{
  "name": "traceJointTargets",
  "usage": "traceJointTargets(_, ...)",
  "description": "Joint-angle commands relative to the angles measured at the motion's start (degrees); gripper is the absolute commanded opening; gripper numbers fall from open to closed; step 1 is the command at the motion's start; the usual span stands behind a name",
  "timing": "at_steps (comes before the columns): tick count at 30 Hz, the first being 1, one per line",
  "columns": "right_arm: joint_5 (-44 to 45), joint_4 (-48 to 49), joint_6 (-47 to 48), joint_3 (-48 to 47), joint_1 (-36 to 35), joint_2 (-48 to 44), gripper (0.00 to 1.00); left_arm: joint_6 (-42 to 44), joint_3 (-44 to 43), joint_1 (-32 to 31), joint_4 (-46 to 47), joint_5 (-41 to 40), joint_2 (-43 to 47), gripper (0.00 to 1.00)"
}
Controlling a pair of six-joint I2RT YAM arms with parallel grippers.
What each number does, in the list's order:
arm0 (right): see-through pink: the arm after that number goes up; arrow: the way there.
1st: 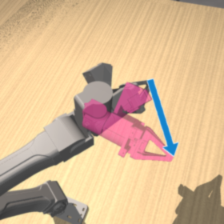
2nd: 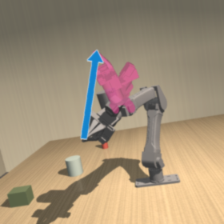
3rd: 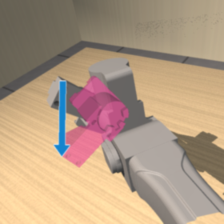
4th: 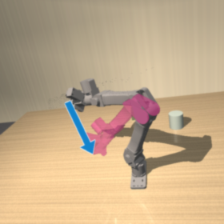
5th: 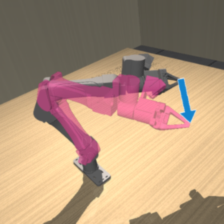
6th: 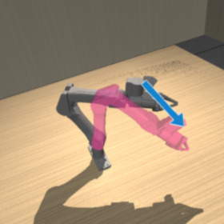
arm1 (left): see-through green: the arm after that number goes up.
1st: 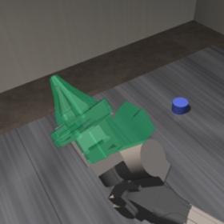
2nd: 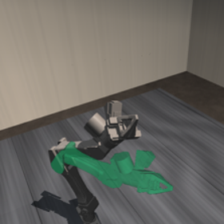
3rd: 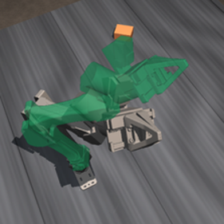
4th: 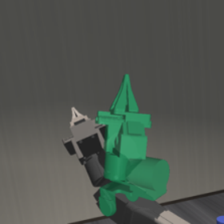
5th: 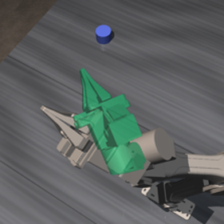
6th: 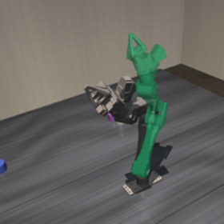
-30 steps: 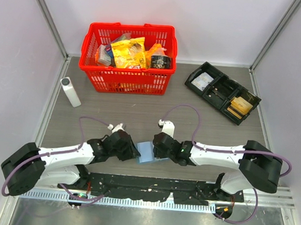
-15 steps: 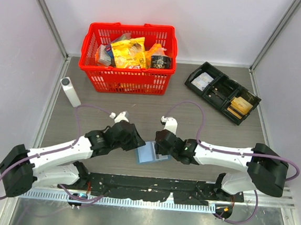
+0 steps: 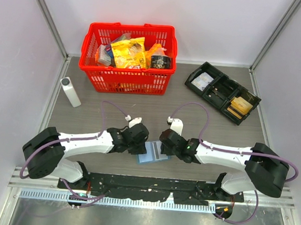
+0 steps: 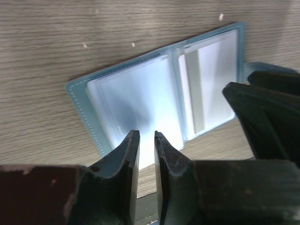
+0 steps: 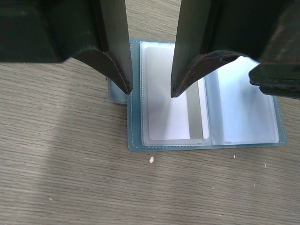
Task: Take the credit cards out of the card holder
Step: Remove the credit card from the card holder.
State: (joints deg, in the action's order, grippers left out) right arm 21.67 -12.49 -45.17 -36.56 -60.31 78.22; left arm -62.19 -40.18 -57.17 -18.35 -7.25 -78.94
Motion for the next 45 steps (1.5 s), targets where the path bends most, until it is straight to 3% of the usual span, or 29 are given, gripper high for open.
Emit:
traceJointTargets(1, -0.22, 1.06, -0.45, 0.52, 0.46, 0.09, 0.43, 1.99, 0.02, -1.19, -5.37, -5.84, 0.19, 0.22)
traceJointTargets(12, -4.18, 2.56, 1.04, -0.27, 0.55, 2.03, 0.43, 1.9, -1.56, -3.48, -11.36, -9.89, -3.94, 0.21)
traceJointTargets(19, -5.41, 2.74, 1.75, -0.8, 0.64, 1.15, 0.31, 1.11, -1.04, -4.27, -9.6, -9.19, -3.77, 0.2)
traceJointTargets(25, -6.55, 2.82, 2.1, -1.24, 0.55, 0.18, 0.29, 1.11, -0.95, -4.44, -8.55, -8.05, -3.77, 0.2)
traceJointTargets(45, -9.02, 2.82, 2.72, -1.94, 0.55, -6.06, 0.37, 0.93, -0.51, -4.44, -7.14, -7.43, -2.98, 0.2)
